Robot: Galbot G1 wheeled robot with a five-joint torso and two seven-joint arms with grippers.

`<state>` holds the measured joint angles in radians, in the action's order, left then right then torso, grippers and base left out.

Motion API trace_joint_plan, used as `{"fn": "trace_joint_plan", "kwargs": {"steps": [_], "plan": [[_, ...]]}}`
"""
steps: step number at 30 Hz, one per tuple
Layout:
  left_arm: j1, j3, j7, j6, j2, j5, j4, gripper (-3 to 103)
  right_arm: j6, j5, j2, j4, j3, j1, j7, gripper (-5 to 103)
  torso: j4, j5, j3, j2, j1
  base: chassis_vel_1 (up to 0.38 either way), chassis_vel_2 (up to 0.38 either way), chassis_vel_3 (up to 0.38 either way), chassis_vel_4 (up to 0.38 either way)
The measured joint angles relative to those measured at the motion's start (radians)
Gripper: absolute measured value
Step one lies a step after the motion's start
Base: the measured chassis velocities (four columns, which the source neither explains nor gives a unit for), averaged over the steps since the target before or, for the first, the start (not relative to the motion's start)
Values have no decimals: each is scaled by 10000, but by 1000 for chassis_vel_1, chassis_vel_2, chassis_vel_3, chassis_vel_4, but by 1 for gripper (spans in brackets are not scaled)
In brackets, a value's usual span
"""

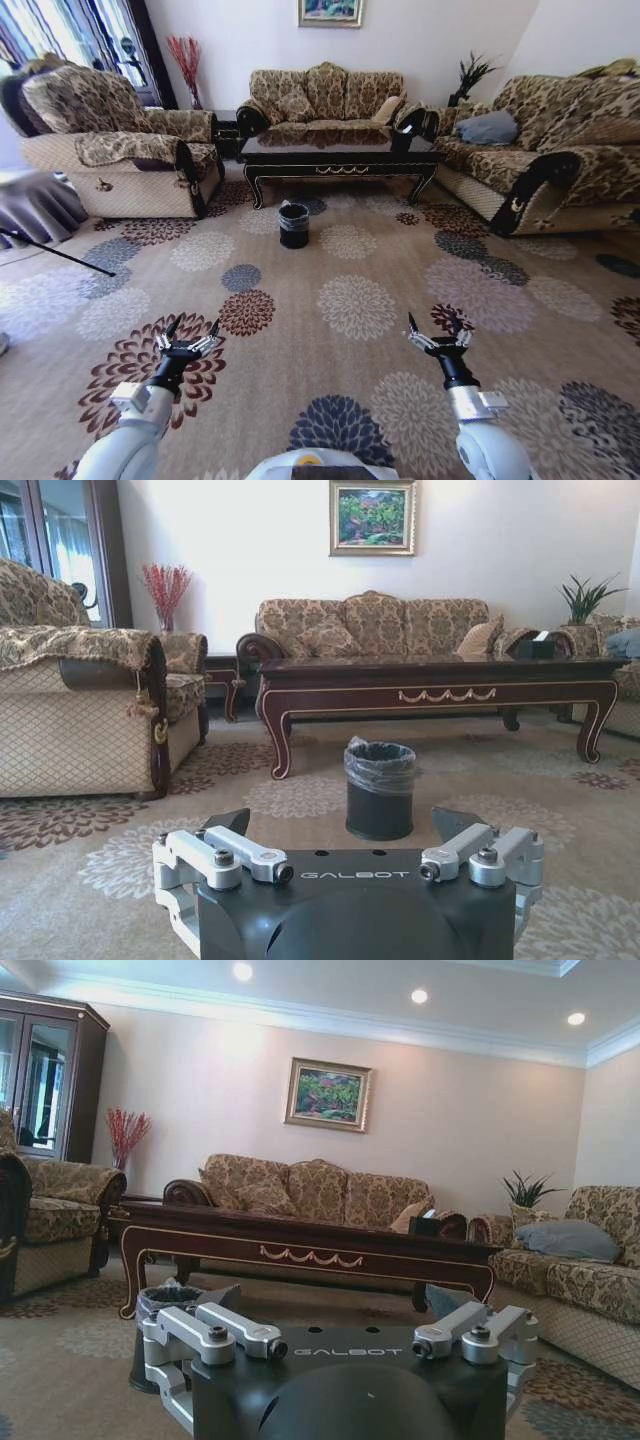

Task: Move to the front of the table and pick up the trash from the floor, then place it into the trash bin.

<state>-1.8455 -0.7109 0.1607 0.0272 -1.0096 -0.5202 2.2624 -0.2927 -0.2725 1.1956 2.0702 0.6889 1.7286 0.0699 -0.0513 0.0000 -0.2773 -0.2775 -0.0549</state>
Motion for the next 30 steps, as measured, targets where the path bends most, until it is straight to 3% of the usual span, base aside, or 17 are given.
{"fn": "trace_joint_plan", "kwargs": {"steps": [30], "plan": [[0,0,0,0,0,0,0,100,0,0,0,0,0,0,0,100,0,0,-841,-1283,-442,0,0,0,0]]}}
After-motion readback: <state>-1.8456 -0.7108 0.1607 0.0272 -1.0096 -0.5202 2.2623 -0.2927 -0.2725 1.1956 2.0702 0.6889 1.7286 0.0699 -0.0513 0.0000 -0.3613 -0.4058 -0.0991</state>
